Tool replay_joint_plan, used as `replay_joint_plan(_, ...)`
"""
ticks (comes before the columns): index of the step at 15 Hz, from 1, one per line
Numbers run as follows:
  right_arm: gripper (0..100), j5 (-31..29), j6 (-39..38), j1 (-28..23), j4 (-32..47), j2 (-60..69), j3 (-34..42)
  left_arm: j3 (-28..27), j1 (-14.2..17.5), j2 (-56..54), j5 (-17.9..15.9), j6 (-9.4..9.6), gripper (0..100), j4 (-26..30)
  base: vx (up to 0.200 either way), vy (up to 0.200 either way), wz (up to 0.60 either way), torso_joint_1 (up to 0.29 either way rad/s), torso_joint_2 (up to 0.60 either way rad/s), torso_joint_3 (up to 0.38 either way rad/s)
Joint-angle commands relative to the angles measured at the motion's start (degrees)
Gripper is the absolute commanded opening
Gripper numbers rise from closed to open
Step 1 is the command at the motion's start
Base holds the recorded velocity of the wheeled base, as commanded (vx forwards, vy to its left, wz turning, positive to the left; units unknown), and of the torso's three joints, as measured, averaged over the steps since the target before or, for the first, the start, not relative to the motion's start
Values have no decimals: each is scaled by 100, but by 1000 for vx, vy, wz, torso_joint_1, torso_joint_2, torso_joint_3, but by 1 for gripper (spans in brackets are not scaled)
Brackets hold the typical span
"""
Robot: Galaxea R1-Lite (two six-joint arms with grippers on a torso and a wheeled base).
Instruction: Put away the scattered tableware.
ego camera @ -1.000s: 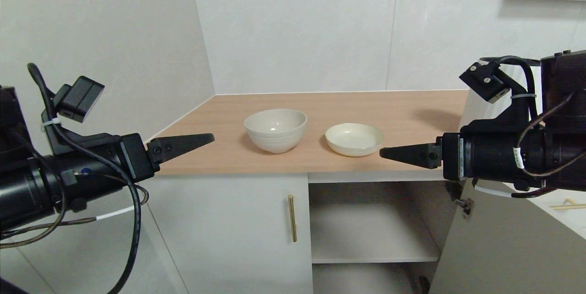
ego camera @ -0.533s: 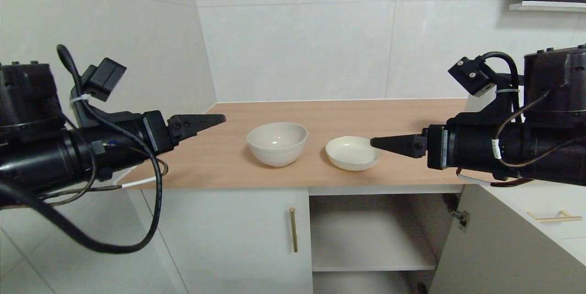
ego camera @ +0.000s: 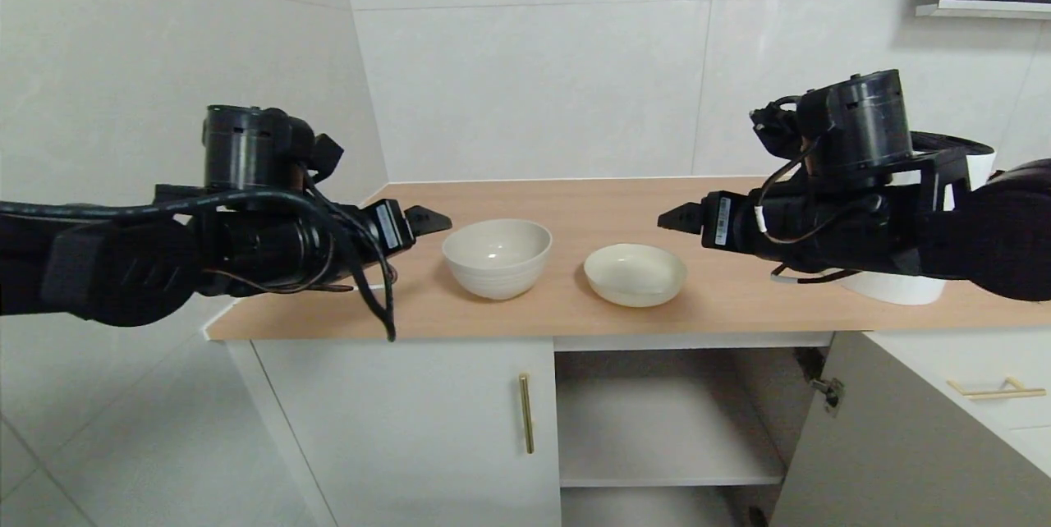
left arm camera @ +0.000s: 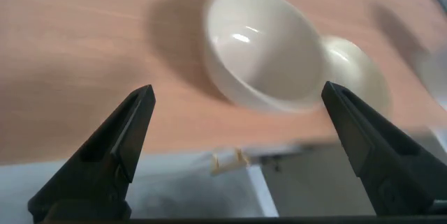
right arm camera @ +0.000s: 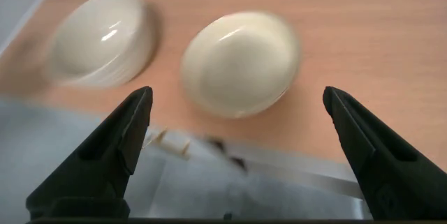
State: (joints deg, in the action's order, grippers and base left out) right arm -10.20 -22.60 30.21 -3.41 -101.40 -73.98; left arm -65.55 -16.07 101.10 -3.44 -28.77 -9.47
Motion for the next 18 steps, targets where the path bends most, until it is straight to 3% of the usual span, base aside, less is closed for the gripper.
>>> replay_joint_plan(1, 100, -149, -7, 3, -28, -398, -107, -230, -169, 455, 10, -217, 100, 7, 0, 0, 0, 0, 0, 0)
replay_joint_plan(3, 100, -157, -25, -6, -37, -495, -134, -292, -221, 622, 19, -322, 100, -20, 0, 0, 0, 0, 0, 0)
replay_joint_plan(5, 100, -157, -69, 3, -37, -521, -134, -432, -213, 833, 19, -595, 100, -20, 0, 0, 0, 0, 0, 0)
replay_joint_plan(12, 100, -157, -95, 3, -28, -495, -125, -485, -213, 1009, 10, -630, 100, -20, 0, 0, 0, 0, 0, 0)
replay_joint_plan(13, 100, -157, -95, 3, -28, -495, -125, -485, -213, 1017, 10, -630, 0, -20, 0, 0, 0, 0, 0, 0)
replay_joint_plan(18, 100, -113, -157, 3, -28, -495, -143, -485, -213, 947, 19, -630, 0, -20, 0, 0, 0, 0, 0, 0)
